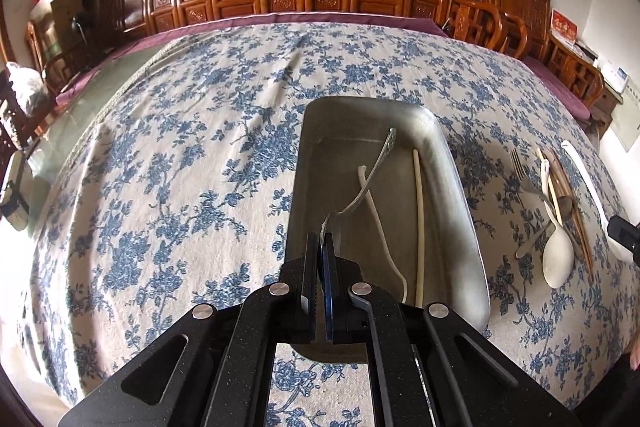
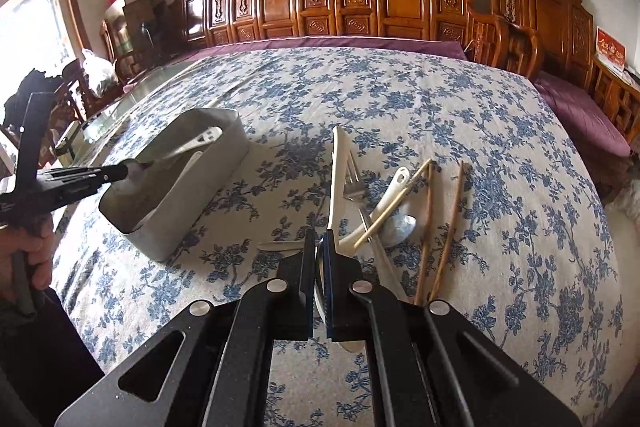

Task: Organize utensils

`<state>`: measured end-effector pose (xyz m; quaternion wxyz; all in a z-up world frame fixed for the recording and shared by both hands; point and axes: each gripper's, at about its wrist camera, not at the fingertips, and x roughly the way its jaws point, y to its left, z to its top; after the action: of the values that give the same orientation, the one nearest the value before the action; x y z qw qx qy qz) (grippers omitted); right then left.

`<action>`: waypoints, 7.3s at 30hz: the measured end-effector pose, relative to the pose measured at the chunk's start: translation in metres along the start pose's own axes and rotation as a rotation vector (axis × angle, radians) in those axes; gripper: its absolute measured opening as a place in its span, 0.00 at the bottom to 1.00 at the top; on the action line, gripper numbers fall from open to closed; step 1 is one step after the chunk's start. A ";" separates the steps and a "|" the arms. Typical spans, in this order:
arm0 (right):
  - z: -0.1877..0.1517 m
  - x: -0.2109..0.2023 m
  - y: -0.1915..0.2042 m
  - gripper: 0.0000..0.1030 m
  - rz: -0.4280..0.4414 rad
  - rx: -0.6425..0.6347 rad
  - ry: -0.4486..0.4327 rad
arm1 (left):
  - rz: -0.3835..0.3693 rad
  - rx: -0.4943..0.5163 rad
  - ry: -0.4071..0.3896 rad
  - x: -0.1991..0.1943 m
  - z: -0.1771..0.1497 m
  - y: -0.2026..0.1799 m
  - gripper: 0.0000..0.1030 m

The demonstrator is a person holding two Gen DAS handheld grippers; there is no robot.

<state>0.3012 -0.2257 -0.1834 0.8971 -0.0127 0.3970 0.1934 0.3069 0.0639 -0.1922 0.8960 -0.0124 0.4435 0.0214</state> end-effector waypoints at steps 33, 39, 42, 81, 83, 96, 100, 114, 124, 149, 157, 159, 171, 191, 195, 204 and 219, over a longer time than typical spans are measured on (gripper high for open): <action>0.065 0.044 0.133 0.04 0.154 -0.043 0.035 | -0.125 -0.044 -0.025 -0.020 0.020 0.033 0.02; 0.069 0.070 0.151 0.04 0.185 -0.004 0.067 | -0.106 -0.073 -0.039 -0.024 0.026 0.053 0.02; 0.071 0.082 0.157 0.04 0.195 0.016 0.081 | -0.105 -0.078 -0.041 -0.025 0.026 0.059 0.02; 0.040 0.011 0.088 0.06 0.097 -0.028 0.017 | -0.141 0.032 -0.082 -0.040 0.021 0.012 0.16; 0.032 -0.002 0.071 0.06 0.065 -0.017 0.012 | -0.152 0.048 -0.088 -0.043 0.021 0.002 0.16; -0.018 -0.034 -0.013 0.13 -0.103 0.045 0.054 | -0.234 0.166 -0.086 -0.037 0.002 -0.070 0.45; -0.028 -0.028 -0.034 0.25 -0.137 0.069 0.079 | -0.269 0.181 -0.090 -0.037 -0.002 -0.086 0.45; -0.040 0.021 -0.073 0.25 -0.176 0.152 0.173 | -0.325 0.232 -0.033 -0.018 -0.022 -0.127 0.45; -0.028 0.051 -0.081 0.25 -0.211 0.088 0.230 | -0.318 0.271 -0.032 -0.013 -0.029 -0.143 0.56; -0.045 0.040 -0.107 0.06 -0.231 0.160 0.143 | -0.313 0.330 -0.017 0.001 -0.036 -0.175 0.58; -0.045 0.039 -0.107 0.06 -0.219 0.122 0.154 | -0.380 0.292 0.016 0.017 -0.023 -0.191 0.59; -0.044 0.040 -0.106 0.06 -0.229 0.116 0.156 | -0.390 0.293 0.023 0.020 -0.021 -0.197 0.58; -0.042 0.041 -0.101 0.06 -0.233 0.116 0.180 | -0.379 0.346 0.088 0.046 -0.016 -0.228 0.48; -0.045 0.041 -0.100 0.06 -0.227 0.124 0.177 | -0.364 0.377 0.042 0.004 -0.022 -0.196 0.39; -0.044 0.041 -0.100 0.07 -0.226 0.125 0.177 | -0.346 0.402 0.092 0.010 -0.034 -0.194 0.32; -0.044 0.041 -0.100 0.08 -0.226 0.124 0.176 | -0.387 0.354 0.128 0.023 -0.022 -0.192 0.32; -0.043 0.042 -0.097 0.10 -0.224 0.121 0.175 | -0.508 0.350 0.123 0.022 -0.024 -0.208 0.19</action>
<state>0.3310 -0.3087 -0.2557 0.8742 -0.0198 0.4806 0.0659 0.3120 -0.1438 -0.2237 0.8326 0.0303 0.4767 -0.2804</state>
